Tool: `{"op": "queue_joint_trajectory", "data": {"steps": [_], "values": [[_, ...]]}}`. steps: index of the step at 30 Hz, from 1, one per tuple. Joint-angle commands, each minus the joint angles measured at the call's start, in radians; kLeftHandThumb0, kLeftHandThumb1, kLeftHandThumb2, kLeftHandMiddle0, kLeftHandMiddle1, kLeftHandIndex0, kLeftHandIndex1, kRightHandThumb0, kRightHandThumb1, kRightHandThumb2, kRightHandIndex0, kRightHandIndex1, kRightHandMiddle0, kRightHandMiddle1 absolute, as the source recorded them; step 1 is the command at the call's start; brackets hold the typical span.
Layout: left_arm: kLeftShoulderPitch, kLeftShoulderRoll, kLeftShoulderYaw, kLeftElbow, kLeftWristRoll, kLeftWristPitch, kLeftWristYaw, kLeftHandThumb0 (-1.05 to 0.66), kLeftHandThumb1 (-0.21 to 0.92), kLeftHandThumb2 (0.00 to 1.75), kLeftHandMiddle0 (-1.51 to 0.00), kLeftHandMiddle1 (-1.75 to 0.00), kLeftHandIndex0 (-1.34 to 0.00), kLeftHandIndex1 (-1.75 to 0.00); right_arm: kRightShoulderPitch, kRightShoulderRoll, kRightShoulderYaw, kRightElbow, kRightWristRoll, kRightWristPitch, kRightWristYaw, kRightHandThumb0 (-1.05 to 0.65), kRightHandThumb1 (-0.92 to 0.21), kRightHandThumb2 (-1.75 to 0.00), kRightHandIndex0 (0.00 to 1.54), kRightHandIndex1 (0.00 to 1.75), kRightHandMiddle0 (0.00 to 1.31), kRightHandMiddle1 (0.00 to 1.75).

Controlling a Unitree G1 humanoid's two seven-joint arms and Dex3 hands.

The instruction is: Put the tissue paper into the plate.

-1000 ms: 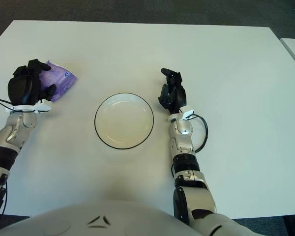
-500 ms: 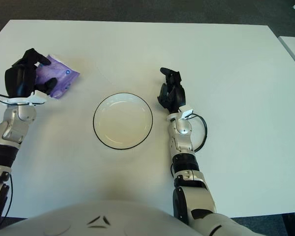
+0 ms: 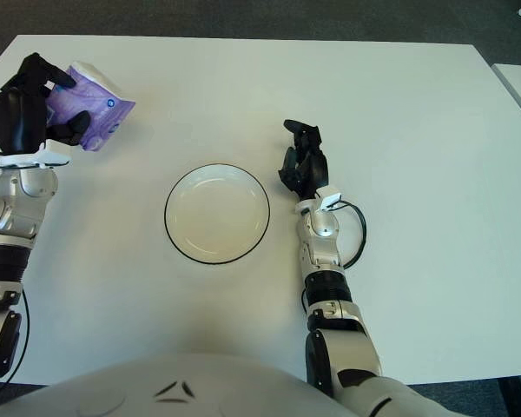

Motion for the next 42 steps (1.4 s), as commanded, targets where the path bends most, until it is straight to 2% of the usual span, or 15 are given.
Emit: {"op": "queue_joint_trajectory", "data": {"steps": [1, 32, 39, 42], "values": [[-0.007, -0.009, 0.015, -0.016, 0.008, -0.015, 0.017, -0.51, 0.23, 1.42, -1.25, -1.75, -0.68, -1.75, 0.14, 0.012, -0.008, 0.137, 0.002, 0.056, -0.01, -0.59, -0.92, -0.8, 0.4, 0.1, 0.02, 1.1], [-0.007, -0.028, 0.002, -0.019, 0.016, -0.054, 0.006, -0.5, 0.23, 1.42, -1.25, -1.75, -0.68, -1.75, 0.151, 0.016, 0.0, 0.141, -0.003, 0.053, -0.011, -0.57, -0.92, -0.79, 0.41, 0.12, 0.06, 1.12], [0.007, -0.046, -0.024, -0.05, 0.029, -0.091, 0.004, -0.5, 0.23, 1.42, -1.26, -1.75, -0.68, -1.75, 0.152, 0.017, -0.002, 0.144, 0.001, 0.056, -0.009, -0.58, -0.92, -0.77, 0.4, 0.13, 0.05, 1.12], [0.016, -0.057, -0.041, -0.08, 0.02, -0.139, -0.005, -0.5, 0.23, 1.42, -1.26, -1.75, -0.68, -1.75, 0.15, 0.018, -0.003, 0.145, 0.002, 0.061, -0.011, -0.57, -0.92, -0.76, 0.41, 0.13, 0.06, 1.12]]}}
